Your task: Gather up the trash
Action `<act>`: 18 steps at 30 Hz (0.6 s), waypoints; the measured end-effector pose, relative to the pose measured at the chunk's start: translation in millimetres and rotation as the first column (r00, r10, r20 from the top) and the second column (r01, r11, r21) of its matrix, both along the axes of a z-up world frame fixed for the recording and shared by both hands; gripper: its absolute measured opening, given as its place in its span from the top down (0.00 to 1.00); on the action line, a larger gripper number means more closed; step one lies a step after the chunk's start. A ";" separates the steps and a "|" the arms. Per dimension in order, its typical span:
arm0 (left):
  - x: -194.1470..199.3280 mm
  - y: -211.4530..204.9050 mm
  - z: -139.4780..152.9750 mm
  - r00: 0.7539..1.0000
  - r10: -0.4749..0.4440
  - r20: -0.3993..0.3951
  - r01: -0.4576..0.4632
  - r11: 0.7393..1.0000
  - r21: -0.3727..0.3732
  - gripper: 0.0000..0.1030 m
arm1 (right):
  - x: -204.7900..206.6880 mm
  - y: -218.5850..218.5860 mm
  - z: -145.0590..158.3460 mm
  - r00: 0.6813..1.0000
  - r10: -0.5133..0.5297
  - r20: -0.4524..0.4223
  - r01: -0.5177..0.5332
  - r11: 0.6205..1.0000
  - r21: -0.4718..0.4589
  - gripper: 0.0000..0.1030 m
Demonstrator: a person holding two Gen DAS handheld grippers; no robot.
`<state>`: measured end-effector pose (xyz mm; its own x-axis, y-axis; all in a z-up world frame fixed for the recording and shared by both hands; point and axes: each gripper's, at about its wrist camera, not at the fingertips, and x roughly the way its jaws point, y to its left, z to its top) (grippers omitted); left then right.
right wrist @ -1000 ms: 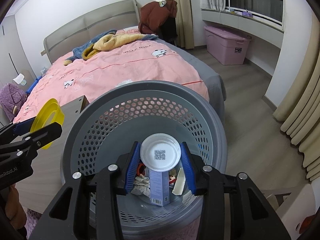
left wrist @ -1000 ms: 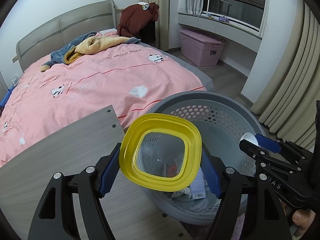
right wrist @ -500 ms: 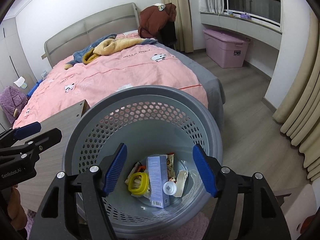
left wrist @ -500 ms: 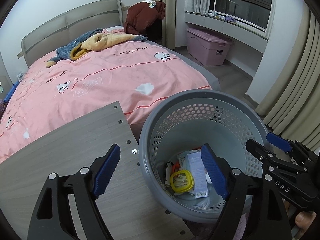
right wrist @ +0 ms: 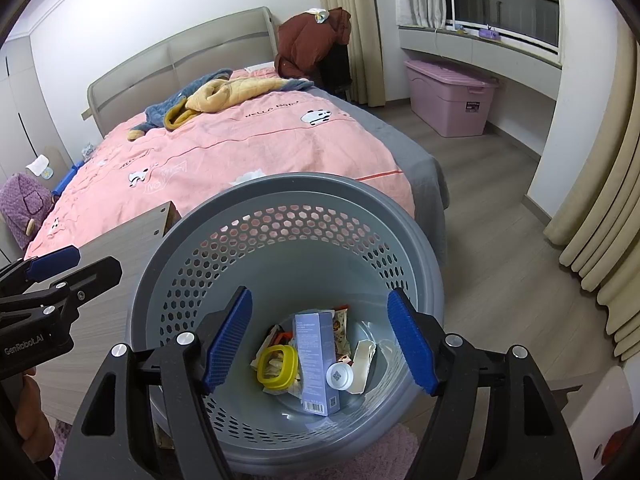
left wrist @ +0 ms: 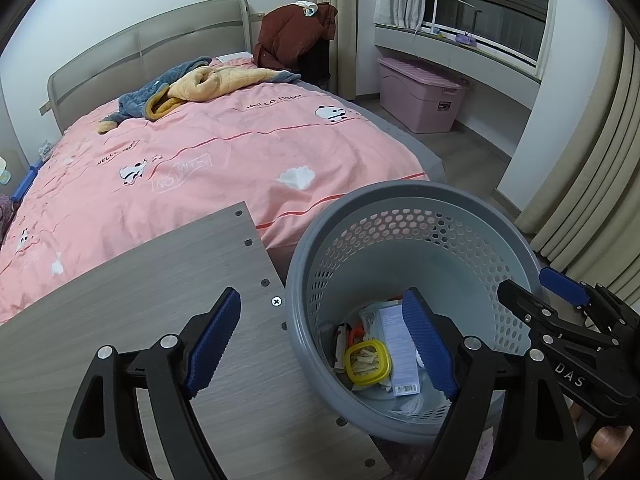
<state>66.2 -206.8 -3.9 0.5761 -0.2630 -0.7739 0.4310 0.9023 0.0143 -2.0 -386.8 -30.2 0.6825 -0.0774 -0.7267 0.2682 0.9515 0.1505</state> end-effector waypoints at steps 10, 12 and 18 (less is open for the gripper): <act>0.7 2.5 -0.6 1.000 0.009 0.002 -0.009 1.000 0.004 0.23 | -0.3 -1.1 0.6 1.000 -0.001 0.002 0.001 1.000 0.001 0.30; 0.4 2.6 -0.3 1.000 0.010 0.003 -0.010 1.000 0.003 0.23 | -0.2 -1.1 0.6 1.000 -0.001 0.002 0.001 1.000 0.001 0.30; 0.6 3.3 -0.2 1.000 0.010 0.000 -0.010 1.000 0.004 0.23 | -0.3 -1.1 0.6 1.000 -0.001 0.002 0.001 1.000 0.000 0.29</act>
<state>66.8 -203.5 -4.1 0.5790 -0.2545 -0.7746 0.4221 0.9064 0.0177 -2.3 -388.0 -29.6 0.6840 -0.0784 -0.7252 0.2689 0.9513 0.1508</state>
